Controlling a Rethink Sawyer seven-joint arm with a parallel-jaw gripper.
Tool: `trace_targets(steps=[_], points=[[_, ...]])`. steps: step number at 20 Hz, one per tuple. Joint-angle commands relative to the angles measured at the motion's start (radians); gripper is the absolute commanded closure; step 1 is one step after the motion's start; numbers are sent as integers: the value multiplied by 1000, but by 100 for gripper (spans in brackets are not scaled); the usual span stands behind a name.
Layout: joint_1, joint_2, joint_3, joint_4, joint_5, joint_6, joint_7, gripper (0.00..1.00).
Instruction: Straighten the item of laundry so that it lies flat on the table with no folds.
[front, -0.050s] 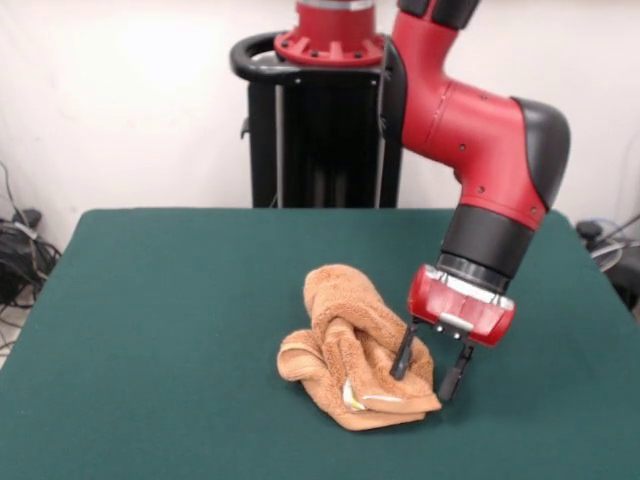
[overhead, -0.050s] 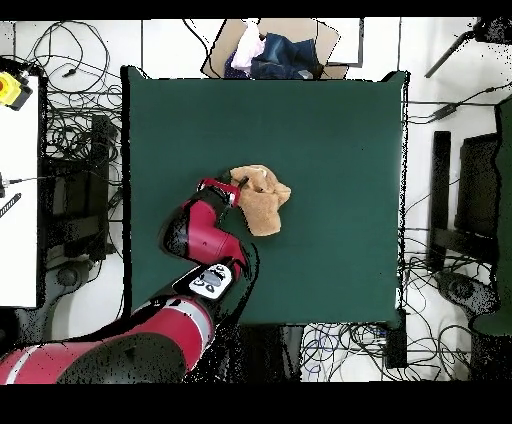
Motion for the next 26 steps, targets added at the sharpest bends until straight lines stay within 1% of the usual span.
trace_targets(steps=[1,5,16,18,20,21,26], points=[[-28,62,28,-53,62,-38,210,0],[-30,64,27,-54,67,-48,216,0],[28,73,-10,-40,167,-30,180,0],[22,74,-9,-38,154,-42,183,0],[33,82,-27,-44,166,-35,154,0],[38,87,-36,-47,172,-31,140,100],[52,80,-28,-43,204,-10,162,100]])
